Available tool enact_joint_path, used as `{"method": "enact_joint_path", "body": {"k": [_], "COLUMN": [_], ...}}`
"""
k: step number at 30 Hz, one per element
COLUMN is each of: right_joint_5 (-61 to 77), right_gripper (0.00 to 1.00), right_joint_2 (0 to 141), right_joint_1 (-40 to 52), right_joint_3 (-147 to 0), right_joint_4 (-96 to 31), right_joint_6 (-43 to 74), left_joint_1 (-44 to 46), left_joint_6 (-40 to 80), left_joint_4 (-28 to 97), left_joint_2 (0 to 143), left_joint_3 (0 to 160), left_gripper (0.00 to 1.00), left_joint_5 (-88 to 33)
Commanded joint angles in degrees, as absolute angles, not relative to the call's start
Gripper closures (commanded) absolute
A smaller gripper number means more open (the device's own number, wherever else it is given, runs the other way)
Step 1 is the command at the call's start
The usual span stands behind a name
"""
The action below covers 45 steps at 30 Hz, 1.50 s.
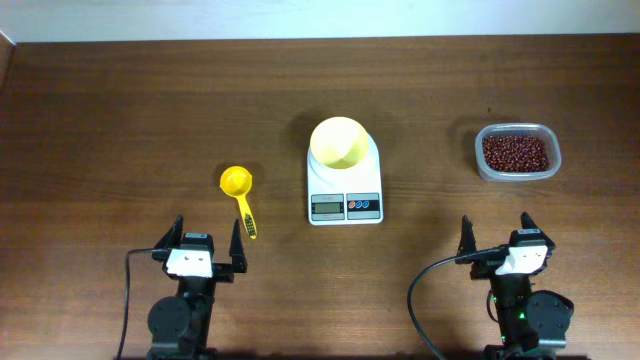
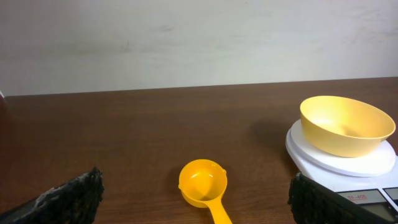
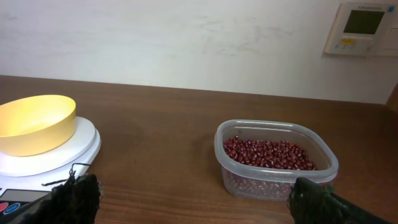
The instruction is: Scoop item into bowl and weigh 50g on scale
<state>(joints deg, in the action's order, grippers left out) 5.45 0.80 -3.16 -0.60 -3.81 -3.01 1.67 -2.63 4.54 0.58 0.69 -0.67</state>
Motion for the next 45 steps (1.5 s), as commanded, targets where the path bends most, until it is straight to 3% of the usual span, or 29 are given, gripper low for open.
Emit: {"method": "enact_joint_path", "body": {"k": [1, 41, 45], "right_joint_5": [6.6, 6.6, 6.6], "right_gripper": [0.01, 0.01, 0.01], "right_joint_2": [0.4, 0.4, 0.4], "right_joint_1": [-2.6, -2.6, -2.6], "right_joint_3": [-0.3, -0.3, -0.3], "right_joint_4": [-4.1, -4.1, -4.1], "right_joint_6": [-3.0, -3.0, -3.0], "left_joint_1": [1.3, 1.3, 1.3], "left_joint_6": [-3.6, -3.0, -2.9], "left_joint_4": [4.8, 4.8, 11.6], "left_joint_2": [0.3, 0.3, 0.6], "left_joint_3": [0.5, 3.2, 9.4], "left_gripper": [0.01, 0.01, 0.01], "left_joint_5": [-1.1, -1.1, -0.3]}}
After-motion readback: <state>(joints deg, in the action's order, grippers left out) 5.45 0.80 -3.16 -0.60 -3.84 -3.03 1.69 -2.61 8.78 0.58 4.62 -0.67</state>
